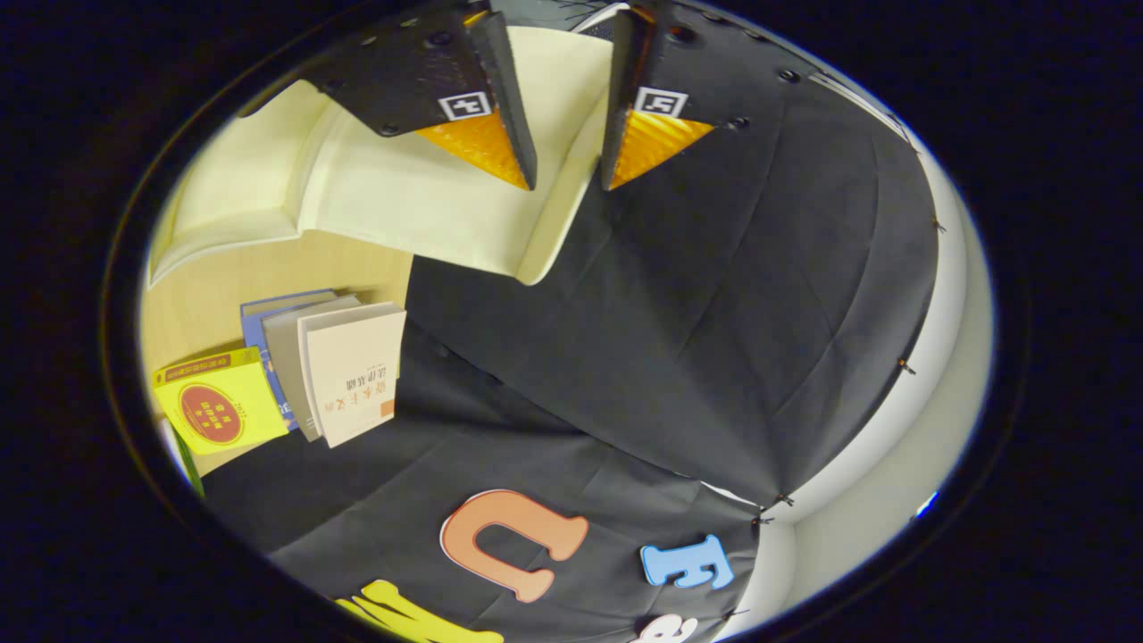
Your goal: Open the storage box then place both shoes into the box .Put the left shoe in first, then the right shoe, with the right side of both shoes facing outward in a uniform manner.
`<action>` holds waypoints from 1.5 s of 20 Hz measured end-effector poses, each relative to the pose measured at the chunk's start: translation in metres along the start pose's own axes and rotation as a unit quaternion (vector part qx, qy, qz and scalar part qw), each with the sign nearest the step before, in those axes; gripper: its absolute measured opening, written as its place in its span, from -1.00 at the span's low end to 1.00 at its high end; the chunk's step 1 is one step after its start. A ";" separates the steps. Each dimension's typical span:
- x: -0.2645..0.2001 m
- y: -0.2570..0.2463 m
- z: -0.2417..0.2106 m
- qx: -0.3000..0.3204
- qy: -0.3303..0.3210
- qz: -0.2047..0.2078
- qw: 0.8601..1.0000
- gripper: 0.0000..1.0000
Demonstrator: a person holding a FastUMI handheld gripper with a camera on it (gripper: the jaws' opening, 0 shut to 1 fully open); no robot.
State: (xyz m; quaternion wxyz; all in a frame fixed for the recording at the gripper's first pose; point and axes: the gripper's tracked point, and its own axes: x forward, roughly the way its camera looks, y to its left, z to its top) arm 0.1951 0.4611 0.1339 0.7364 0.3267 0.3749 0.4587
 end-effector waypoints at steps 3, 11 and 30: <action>-0.012 0.003 0.000 -0.029 -0.012 -0.003 1.000 0.59; -0.103 -0.040 0.002 -0.129 -0.047 -0.070 0.988 0.89; -0.385 -0.379 -0.047 -0.176 0.034 -0.445 0.877 0.87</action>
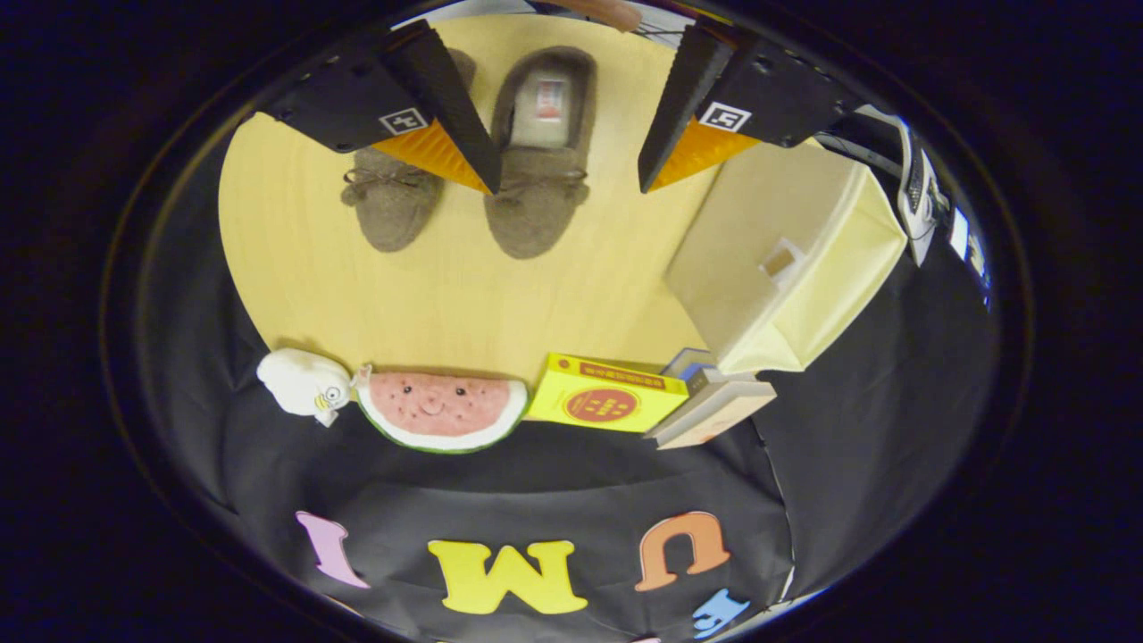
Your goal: Open the storage box then place both shoes into the box .Put the left shoe in first, then the right shoe, with the right side of both shoes facing outward in a uniform manner.
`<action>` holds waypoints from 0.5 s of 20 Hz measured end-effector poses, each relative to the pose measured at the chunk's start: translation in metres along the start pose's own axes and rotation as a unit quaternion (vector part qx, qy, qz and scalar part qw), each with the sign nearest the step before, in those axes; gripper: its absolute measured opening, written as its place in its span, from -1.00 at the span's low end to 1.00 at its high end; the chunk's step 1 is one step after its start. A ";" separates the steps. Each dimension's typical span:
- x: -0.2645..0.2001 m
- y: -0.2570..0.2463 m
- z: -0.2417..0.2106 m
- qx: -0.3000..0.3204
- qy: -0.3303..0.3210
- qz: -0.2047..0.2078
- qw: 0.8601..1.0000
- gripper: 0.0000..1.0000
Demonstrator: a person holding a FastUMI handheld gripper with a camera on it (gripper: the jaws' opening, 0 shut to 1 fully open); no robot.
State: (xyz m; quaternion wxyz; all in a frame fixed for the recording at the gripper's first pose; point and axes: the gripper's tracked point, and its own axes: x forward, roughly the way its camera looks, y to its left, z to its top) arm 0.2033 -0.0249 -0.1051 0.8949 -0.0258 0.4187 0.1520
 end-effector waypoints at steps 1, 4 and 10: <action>0.000 -0.012 -0.011 -0.006 0.018 -0.010 1.000 0.83; 0.008 -0.036 -0.032 -0.016 0.063 -0.041 0.997 0.77; 0.029 -0.054 -0.050 -0.024 0.134 -0.066 0.989 0.19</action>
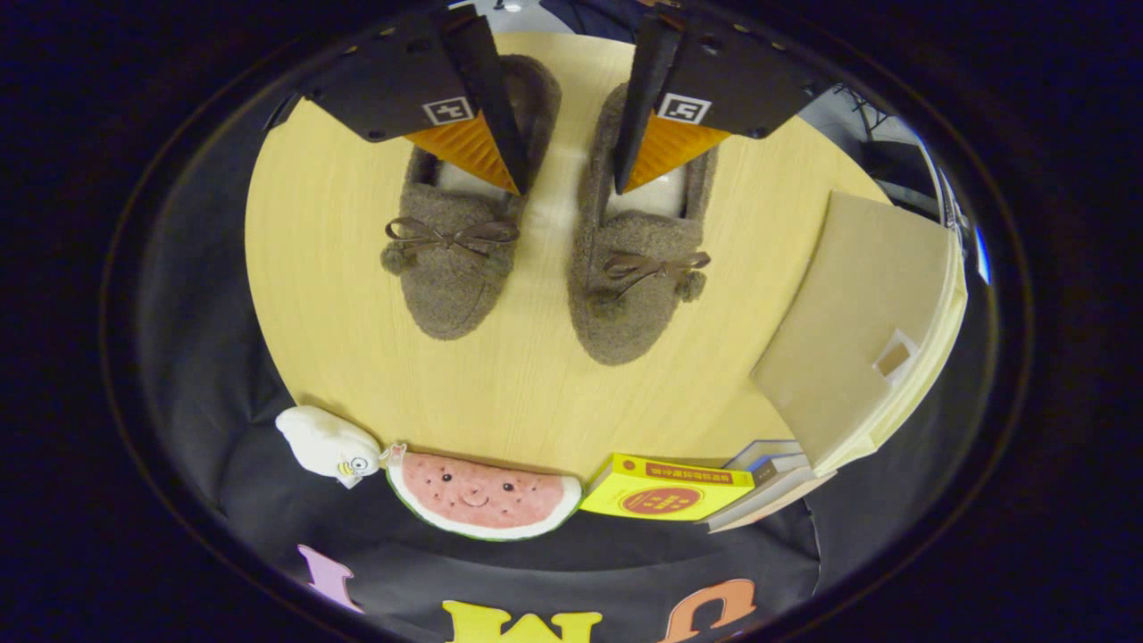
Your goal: Open the storage box then place both shoes into the box .Put the left shoe in first, then the right shoe, with the right side of both shoes facing outward in a uniform manner.
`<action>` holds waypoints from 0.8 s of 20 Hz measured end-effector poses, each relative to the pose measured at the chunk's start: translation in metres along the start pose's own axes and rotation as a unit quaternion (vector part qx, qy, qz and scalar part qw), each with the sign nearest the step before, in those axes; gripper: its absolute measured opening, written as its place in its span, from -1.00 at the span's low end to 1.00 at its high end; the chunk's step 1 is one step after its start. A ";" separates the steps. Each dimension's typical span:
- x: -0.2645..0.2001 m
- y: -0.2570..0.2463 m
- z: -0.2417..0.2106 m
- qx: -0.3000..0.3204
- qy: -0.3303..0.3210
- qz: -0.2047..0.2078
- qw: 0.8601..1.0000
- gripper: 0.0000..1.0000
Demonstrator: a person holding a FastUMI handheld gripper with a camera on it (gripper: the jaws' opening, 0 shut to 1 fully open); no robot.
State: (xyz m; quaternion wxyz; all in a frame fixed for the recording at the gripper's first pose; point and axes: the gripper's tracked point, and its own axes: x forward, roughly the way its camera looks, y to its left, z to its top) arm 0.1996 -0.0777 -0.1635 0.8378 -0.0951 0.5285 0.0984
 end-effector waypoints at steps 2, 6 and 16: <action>0.001 -0.001 0.001 -0.002 0.015 -0.010 1.000 0.11; -0.009 0.003 0.001 -0.022 0.028 -0.032 0.999 0.11; 0.020 0.019 -0.017 0.019 0.097 0.005 0.995 -0.80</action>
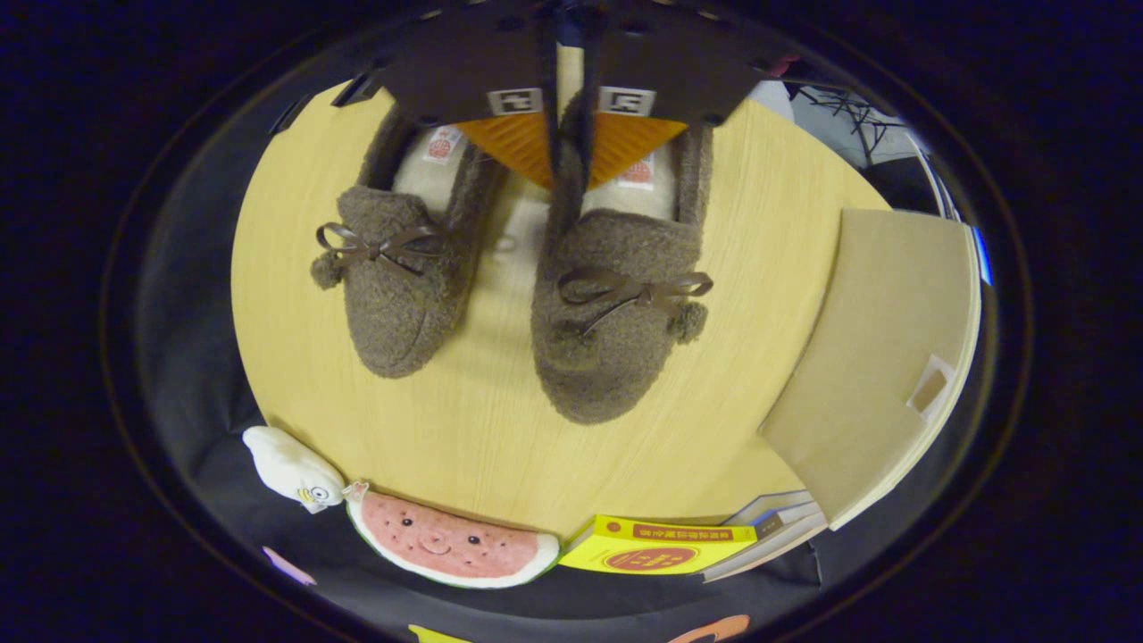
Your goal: Open the storage box then place both shoes into the box .Put the left shoe in first, then the right shoe, with the right side of both shoes facing outward in a uniform manner.
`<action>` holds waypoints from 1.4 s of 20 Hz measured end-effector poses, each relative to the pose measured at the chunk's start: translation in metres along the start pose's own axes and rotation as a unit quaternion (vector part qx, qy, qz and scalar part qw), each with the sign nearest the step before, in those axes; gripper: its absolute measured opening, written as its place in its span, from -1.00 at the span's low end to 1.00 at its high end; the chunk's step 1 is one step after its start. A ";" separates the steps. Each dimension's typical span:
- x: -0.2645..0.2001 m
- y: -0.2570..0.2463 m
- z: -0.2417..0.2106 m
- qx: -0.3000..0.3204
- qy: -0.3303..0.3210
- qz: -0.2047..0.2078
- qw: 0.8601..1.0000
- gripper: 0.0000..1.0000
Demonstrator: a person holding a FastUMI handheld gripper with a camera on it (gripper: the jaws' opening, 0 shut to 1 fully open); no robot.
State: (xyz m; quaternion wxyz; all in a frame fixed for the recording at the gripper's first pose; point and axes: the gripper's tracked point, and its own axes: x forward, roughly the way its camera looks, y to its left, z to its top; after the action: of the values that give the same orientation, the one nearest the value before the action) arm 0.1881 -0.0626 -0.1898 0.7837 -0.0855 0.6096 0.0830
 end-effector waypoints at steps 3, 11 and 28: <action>-0.008 0.003 0.003 0.036 -0.006 0.028 0.999 -0.99; -0.096 0.019 0.016 0.108 -0.060 0.088 0.988 -0.99; -0.187 0.265 0.086 0.115 -0.128 0.149 0.974 -0.99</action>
State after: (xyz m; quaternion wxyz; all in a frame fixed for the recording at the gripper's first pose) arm 0.1612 0.2107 0.0034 0.8387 0.1081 0.5155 0.1381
